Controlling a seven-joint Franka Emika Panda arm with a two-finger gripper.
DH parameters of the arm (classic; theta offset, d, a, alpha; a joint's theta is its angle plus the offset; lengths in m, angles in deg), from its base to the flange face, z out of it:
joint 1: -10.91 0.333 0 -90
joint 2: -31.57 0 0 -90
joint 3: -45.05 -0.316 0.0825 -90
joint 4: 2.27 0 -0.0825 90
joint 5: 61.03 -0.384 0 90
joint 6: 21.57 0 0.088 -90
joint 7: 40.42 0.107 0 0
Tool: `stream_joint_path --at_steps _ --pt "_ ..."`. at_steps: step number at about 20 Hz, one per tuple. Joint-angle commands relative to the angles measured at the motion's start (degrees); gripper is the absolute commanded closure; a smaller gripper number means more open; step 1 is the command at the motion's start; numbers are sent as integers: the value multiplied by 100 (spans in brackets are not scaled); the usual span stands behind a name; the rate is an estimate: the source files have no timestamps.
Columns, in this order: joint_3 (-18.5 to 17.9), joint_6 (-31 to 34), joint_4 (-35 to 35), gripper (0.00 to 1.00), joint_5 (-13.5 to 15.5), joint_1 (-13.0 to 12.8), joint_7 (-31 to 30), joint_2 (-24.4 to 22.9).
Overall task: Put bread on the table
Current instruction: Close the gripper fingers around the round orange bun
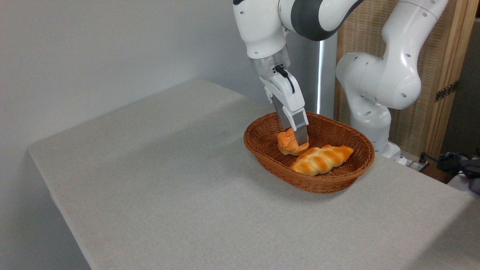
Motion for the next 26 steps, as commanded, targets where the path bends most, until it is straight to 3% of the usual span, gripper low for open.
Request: stream_joint_path --at_steps 1,12,20,26 --pt "-119 -157 -55 0 203 -81 60 -25" --pt "-119 -236 -187 0 256 -81 86 28" --pt "-101 -632 -486 0 256 -90 77 37" --pt "-101 -641 -486 30 256 -90 86 72"
